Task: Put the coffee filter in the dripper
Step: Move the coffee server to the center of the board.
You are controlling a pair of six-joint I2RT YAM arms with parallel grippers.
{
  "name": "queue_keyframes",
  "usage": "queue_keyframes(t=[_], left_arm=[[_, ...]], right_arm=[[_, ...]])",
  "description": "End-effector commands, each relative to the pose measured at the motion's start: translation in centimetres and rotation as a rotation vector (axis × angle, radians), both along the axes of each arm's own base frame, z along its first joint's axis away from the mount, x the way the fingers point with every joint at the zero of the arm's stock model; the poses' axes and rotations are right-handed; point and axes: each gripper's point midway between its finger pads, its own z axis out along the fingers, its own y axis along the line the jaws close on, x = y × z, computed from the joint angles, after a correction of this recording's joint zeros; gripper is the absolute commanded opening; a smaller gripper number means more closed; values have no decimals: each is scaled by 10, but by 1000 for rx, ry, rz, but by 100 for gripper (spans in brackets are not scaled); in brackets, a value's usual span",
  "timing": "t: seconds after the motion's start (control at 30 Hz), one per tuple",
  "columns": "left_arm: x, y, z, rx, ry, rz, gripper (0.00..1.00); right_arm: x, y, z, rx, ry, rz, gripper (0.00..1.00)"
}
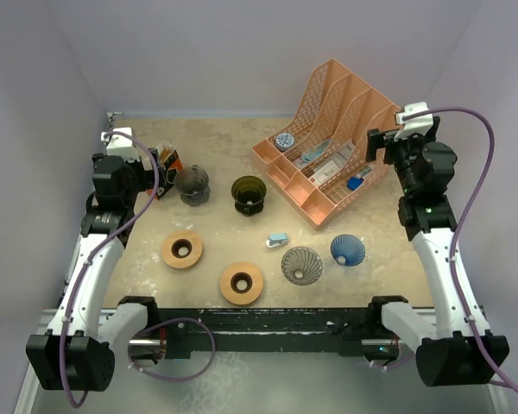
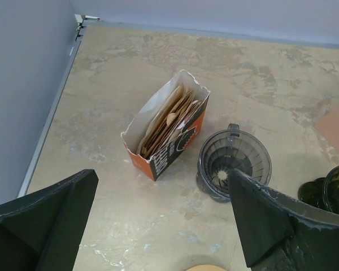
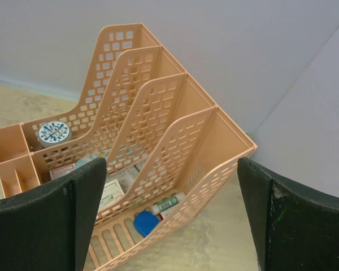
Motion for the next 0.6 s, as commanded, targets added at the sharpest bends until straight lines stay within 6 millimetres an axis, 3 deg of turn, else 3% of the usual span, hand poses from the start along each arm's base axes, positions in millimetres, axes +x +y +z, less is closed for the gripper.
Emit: queue_keyframes(t=[0.0,0.2,0.57], left_arm=[[14,-2,14,16,-86,-13,100],[20,-2,13,27,-106,-14,100],[23,3,31,55,-164,7,100]], right_arm=[[4,6,25,7,-92,37,100],[8,11,31,6,-115,66,100],[7,16,52,-7,-157,95,100]])
